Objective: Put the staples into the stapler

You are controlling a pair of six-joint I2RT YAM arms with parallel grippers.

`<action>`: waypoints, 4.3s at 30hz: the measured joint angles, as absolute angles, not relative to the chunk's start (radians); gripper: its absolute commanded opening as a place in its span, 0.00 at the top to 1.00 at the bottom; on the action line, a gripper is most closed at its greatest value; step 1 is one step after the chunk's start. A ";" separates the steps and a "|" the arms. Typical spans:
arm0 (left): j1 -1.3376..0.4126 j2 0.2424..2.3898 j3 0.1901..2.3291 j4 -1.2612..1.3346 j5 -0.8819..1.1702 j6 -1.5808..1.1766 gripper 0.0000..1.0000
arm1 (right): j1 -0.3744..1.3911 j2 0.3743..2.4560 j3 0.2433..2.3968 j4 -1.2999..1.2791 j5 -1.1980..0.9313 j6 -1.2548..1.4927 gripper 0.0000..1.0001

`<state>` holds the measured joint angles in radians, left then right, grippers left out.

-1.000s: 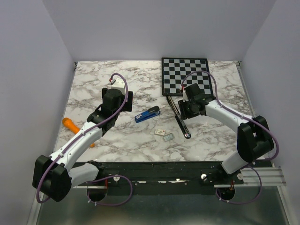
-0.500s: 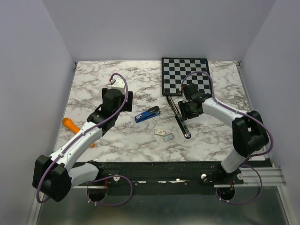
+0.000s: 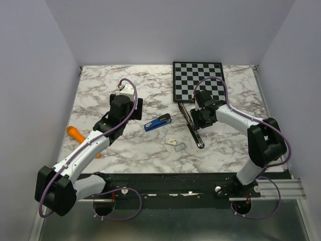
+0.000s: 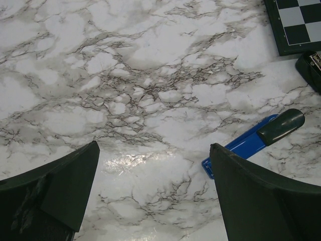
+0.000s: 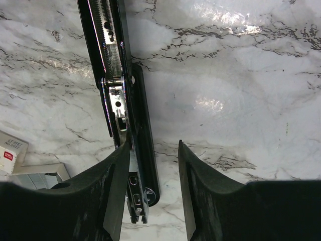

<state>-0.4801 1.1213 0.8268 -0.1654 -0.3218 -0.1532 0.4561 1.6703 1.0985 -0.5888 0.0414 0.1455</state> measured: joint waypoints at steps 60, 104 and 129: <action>-0.480 1.106 0.800 -0.150 -0.126 -0.182 0.01 | 0.461 1.777 1.323 -0.749 -0.064 0.209 0.27; -0.480 1.350 0.877 0.046 0.166 -0.572 0.01 | 0.509 1.700 1.253 -0.633 -0.055 0.037 0.99; -0.480 1.616 1.068 0.154 0.240 -0.885 0.01 | 0.583 1.557 1.218 -0.622 -0.104 -0.107 0.99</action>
